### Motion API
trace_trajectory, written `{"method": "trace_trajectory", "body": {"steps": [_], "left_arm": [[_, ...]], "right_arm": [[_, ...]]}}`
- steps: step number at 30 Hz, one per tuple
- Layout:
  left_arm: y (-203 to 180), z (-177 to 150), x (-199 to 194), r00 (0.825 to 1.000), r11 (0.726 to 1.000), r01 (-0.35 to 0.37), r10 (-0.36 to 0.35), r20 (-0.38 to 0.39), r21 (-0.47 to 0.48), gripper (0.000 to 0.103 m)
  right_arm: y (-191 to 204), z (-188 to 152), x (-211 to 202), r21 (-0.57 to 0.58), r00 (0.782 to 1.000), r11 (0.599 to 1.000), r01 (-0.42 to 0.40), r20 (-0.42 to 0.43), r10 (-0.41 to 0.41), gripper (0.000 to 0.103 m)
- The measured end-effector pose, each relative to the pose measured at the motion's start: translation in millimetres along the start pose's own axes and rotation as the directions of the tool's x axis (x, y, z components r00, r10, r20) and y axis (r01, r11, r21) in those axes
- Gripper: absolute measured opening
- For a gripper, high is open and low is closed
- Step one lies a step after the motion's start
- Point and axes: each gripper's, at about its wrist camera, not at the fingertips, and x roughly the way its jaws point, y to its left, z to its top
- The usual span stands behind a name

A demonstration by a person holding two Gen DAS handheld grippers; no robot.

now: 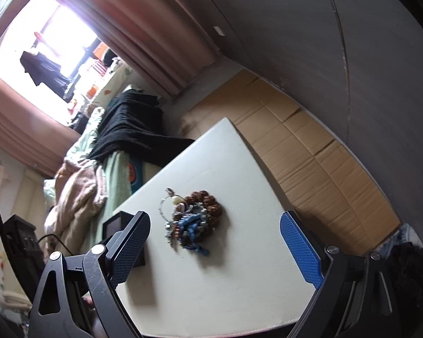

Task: Organize jewelry
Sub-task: 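Move both tools back over the jewelry heap, then grasp the blue beaded bracelet with the left tool while the right grasps a grey bead bracelet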

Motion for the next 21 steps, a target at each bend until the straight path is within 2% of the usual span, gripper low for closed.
{"method": "trace_trajectory", "body": {"steps": [1, 4, 5, 7, 9, 18, 21], "left_arm": [[0.7, 0.0, 4.5, 1.000, 1.000, 0.007, -0.007, -0.012, -0.003, 0.073], [2.6, -1.9, 17.9, 0.999, 0.999, 0.031, -0.031, -0.042, -0.013, 0.062], [2.6, -2.9, 22.0, 0.998, 0.999, 0.030, -0.030, -0.047, -0.013, 0.060], [2.0, -5.7, 34.7, 0.997, 1.000, 0.018, -0.018, -0.075, -0.005, 0.049], [4.1, -8.9, 46.3, 0.995, 1.000, -0.001, 0.001, -0.104, 0.001, 0.043], [-0.3, -23.0, 71.6, 0.991, 0.999, 0.003, 0.001, -0.130, 0.032, 0.042], [-1.8, -26.9, 77.5, 0.990, 0.999, -0.002, 0.008, -0.140, 0.045, 0.037]], "right_arm": [[-2.2, 0.9, 2.3, 0.008, 1.000, 1.000, 0.008, -0.008, -0.008, 0.094], [-7.0, 3.9, 8.9, 0.041, 1.000, 0.999, 0.005, -0.026, -0.004, 0.094], [-8.2, 5.0, 11.5, 0.053, 0.999, 0.999, 0.005, -0.033, -0.003, 0.094], [-10.1, 5.9, 14.9, 0.065, 0.999, 0.998, 0.008, -0.041, -0.005, 0.094], [-9.9, 5.6, 17.6, 0.069, 0.999, 0.998, 0.009, -0.048, -0.006, 0.094], [-10.1, 13.9, 16.5, 0.059, 0.999, 0.998, 0.013, -0.038, -0.011, 0.094], [-8.1, 14.4, 18.3, 0.047, 0.999, 0.999, 0.027, -0.039, -0.026, 0.094]]}}
